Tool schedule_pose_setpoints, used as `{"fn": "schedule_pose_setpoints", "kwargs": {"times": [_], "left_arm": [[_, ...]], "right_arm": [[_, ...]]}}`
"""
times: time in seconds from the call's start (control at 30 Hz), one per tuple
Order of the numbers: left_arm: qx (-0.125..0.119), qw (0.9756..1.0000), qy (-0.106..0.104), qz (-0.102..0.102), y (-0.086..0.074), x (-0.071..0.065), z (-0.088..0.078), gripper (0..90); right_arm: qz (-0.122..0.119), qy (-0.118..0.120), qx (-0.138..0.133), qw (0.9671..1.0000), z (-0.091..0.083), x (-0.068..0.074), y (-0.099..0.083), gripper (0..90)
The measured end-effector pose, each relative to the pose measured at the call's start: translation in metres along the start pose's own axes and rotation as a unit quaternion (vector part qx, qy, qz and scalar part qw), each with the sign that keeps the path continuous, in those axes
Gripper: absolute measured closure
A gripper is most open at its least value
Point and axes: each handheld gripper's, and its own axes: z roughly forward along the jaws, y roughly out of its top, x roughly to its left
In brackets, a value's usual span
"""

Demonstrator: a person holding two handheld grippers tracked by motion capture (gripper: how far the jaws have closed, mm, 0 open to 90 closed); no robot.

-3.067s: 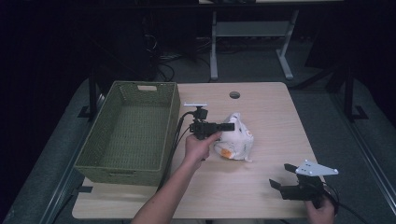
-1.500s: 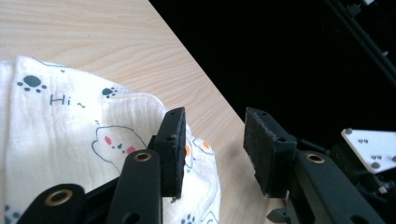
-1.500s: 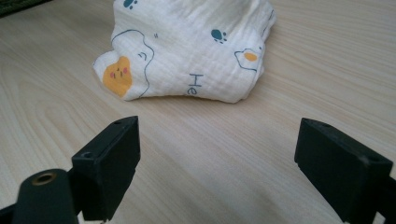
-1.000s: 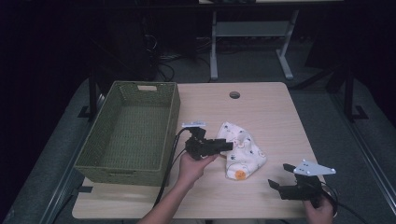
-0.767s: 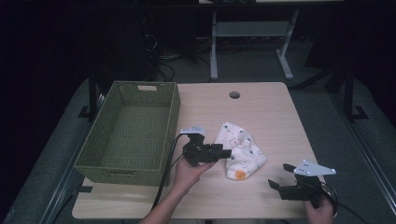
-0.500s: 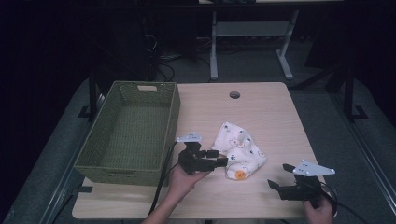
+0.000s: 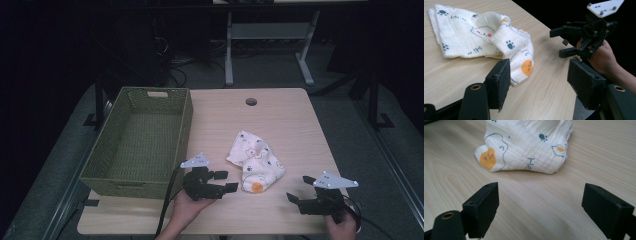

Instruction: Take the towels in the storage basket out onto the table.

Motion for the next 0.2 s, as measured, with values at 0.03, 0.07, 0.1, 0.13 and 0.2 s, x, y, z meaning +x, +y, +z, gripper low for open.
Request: {"fn": "schedule_pose_setpoints", "kwargs": {"times": [0.03, 0.07, 0.1, 0.13, 0.2], "left_arm": [[0.000, 1.0000, 0.003, 0.001, -0.003, -0.001, -0.001, 34.5], [-0.003, 1.0000, 0.001, 0.000, -0.005, -0.002, -0.002, 34.1], [-0.002, 1.0000, 0.000, 0.002, -0.007, -0.002, -0.002, 33.8], [-0.002, 1.0000, 0.001, 0.005, -0.010, -0.003, -0.003, 33.2], [0.000, 1.0000, -0.004, 0.005, -0.013, -0.005, -0.002, 32.0]], "right_arm": [[-0.001, 0.000, 0.000, 1.0000, 0.000, 0.000, 0.000, 14.0], [0.000, 0.000, 0.001, 1.0000, 0.000, 0.000, 0.000, 14.0], [-0.002, 0.001, 0.000, 1.0000, 0.000, 0.001, 0.000, 14.0], [-0.002, 0.002, 0.000, 1.0000, 0.001, 0.001, 0.000, 14.0], [-0.005, 0.002, 0.001, 1.0000, 0.001, 0.002, 0.000, 14.0]]}}
